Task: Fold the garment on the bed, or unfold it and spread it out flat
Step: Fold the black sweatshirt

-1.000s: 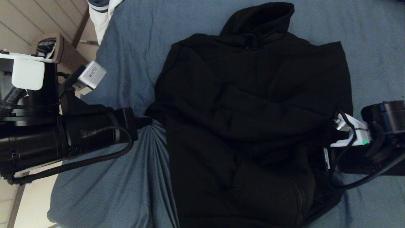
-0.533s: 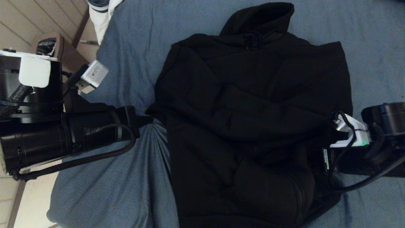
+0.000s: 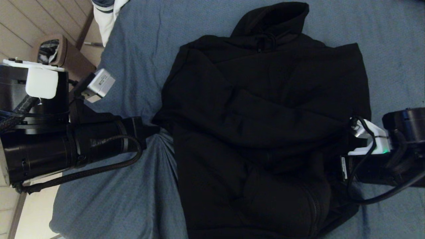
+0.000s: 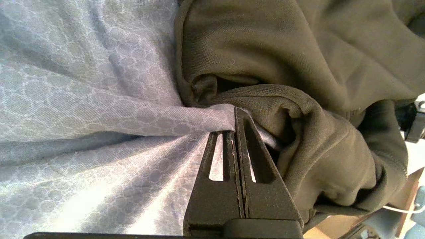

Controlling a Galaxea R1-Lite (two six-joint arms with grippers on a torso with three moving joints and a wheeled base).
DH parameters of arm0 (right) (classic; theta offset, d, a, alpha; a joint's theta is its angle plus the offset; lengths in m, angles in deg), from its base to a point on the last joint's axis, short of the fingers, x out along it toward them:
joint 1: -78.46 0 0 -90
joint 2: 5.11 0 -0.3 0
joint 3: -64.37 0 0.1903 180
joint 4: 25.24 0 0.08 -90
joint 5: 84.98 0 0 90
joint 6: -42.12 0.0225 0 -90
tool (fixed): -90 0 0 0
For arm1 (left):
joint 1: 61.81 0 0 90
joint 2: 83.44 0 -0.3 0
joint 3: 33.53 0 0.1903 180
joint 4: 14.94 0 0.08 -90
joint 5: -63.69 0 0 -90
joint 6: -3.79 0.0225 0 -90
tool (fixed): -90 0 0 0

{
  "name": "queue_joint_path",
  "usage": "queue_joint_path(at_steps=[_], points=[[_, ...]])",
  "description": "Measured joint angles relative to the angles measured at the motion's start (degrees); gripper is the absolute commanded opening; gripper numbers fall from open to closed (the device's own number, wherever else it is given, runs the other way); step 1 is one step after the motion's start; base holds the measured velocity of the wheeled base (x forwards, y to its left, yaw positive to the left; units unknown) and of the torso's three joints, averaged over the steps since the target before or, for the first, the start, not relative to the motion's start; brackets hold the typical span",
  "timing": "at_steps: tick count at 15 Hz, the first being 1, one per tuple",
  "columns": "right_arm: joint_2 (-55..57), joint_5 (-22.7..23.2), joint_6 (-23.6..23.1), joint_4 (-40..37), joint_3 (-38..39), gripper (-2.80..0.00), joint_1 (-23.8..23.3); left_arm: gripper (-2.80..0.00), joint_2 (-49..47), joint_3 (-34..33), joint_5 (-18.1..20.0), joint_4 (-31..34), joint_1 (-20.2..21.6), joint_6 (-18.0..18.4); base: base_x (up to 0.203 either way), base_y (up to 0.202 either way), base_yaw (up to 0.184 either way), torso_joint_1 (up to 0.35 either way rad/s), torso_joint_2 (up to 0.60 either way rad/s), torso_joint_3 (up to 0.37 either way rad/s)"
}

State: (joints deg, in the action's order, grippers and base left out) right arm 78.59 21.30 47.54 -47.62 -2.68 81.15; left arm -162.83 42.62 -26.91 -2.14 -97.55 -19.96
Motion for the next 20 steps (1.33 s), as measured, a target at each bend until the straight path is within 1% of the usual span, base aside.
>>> queue_joint_path(at_steps=[13,15,20], points=[[-1.97,0.46,-0.09,-0.11,0.83,-2.8,-0.06,-2.8,0.87,-0.98,0.02,0.24,0.24,0.44,0.0,0.0,0.0,0.0,0.0,0.0],[-1.99,0.46,-0.09,-0.06,0.9,-2.8,-0.05,-2.8,1.31,-0.78,0.05,0.05,0.22,1.52,0.0,0.0,0.0,0.0,0.0,0.0],[-2.0,0.46,-0.1,0.07,1.26,-2.8,0.0,-2.8,2.29,-1.11,0.24,-0.28,0.22,1.65,0.0,0.0,0.0,0.0,0.0,0.0]])
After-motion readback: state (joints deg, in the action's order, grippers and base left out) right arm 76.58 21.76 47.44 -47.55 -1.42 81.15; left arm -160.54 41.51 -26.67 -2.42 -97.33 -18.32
